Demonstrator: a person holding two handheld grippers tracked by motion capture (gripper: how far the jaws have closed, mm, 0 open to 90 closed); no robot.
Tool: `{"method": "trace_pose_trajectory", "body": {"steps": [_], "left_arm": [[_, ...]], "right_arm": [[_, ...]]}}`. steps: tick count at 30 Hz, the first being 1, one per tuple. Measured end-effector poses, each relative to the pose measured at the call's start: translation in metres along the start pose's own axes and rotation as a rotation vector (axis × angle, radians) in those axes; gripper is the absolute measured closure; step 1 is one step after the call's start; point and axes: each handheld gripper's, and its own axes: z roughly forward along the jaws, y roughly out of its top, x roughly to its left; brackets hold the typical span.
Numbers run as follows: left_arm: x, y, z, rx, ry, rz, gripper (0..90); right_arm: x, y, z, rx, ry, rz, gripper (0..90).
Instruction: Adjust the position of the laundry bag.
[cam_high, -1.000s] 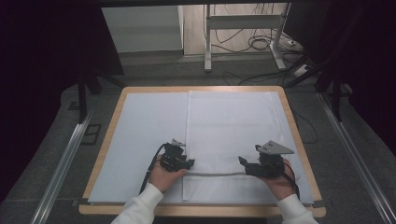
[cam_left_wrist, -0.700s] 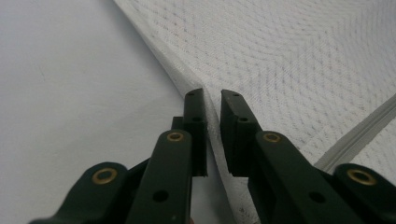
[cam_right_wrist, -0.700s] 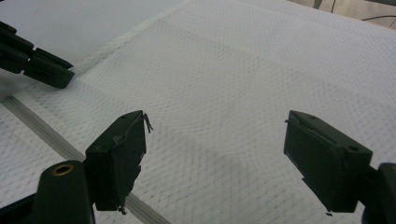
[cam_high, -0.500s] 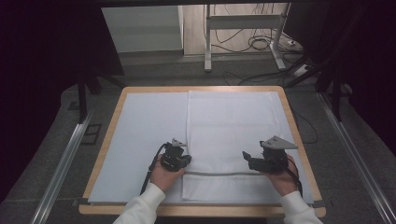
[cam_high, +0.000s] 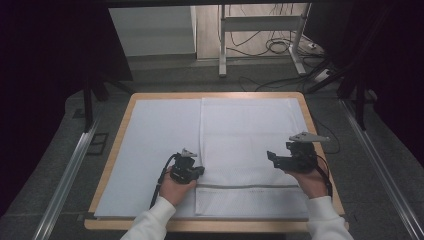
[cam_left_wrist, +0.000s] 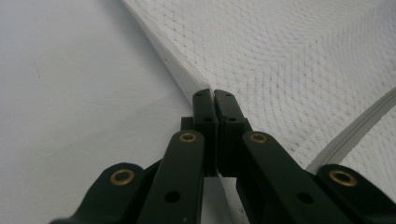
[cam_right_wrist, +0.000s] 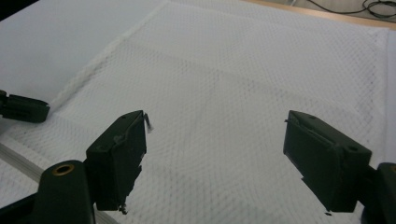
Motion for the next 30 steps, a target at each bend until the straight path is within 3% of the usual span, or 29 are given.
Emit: {"method": "trace_pose_trajectory", "body": {"steps": [6, 12, 20, 30], "left_arm": [[0.000, 0.000, 0.001, 0.007, 0.005, 0.006, 89.3], [0.000, 0.000, 0.001, 0.006, 0.005, 0.003, 89.4], [0.001, -0.001, 0.000, 0.004, -0.002, 0.001, 89.4], [0.002, 0.000, 0.000, 0.003, -0.009, -0.005, 89.3]], "right_arm": [[-0.027, -0.011, -0.005, 0.049, -0.042, 0.007, 22.0], [-0.055, -0.024, -0.004, 0.092, -0.079, 0.070, 25.0], [-0.075, -0.034, -0.002, 0.145, -0.125, 0.119, 30.8], [-0.095, -0.046, 0.003, 0.226, -0.130, 0.200, 34.9]]}}
